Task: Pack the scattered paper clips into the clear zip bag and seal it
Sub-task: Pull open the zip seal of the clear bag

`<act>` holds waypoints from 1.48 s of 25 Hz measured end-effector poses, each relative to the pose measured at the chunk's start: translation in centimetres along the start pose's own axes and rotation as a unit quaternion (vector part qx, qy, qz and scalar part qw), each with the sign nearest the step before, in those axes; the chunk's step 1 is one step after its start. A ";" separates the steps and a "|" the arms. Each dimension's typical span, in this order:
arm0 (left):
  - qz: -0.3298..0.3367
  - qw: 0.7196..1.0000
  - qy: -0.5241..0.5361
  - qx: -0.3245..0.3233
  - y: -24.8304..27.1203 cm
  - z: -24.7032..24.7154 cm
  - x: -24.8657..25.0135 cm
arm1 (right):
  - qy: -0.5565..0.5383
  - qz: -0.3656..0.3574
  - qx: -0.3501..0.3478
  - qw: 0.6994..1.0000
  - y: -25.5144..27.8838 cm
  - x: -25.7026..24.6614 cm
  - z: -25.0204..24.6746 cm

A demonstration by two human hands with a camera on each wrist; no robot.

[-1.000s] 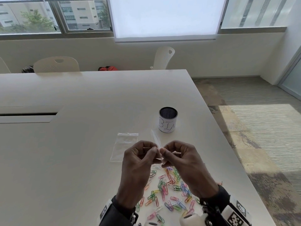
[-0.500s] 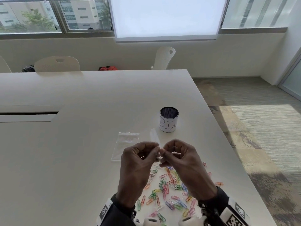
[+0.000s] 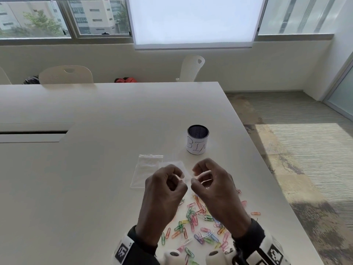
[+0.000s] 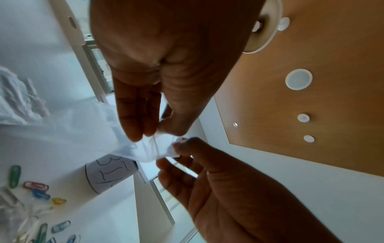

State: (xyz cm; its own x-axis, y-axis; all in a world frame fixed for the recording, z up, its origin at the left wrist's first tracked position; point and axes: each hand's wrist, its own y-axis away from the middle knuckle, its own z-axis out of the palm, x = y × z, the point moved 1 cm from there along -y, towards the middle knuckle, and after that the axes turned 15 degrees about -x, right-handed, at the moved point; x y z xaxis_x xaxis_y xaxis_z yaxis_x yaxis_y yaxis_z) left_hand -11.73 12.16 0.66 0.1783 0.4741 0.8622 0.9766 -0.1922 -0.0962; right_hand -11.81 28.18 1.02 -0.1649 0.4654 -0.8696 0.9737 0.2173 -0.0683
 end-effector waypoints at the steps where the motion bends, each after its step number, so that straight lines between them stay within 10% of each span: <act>1: 0.009 1.000 -0.013 -0.008 0.1 0.1 0.1 | 0.021 -0.018 0.000 1.000 -0.1 -0.2 0.1; 24: 0.043 0.991 -0.100 0.075 0.2 -0.4 0.4 | 0.099 0.062 -0.031 0.993 -0.5 0.2 0.3; 37: 0.080 0.990 -0.106 -0.049 2.0 -2.9 -1.1 | 0.064 0.032 -0.021 0.997 -1.6 -0.4 -0.8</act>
State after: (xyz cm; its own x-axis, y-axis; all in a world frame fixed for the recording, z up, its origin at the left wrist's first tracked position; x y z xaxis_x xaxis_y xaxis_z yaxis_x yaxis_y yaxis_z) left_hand -10.34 8.80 0.93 0.3608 0.5990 0.7149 0.9195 -0.3569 -0.1650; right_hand -13.45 28.32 1.91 -0.1241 0.5840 -0.8022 0.9760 0.2176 0.0074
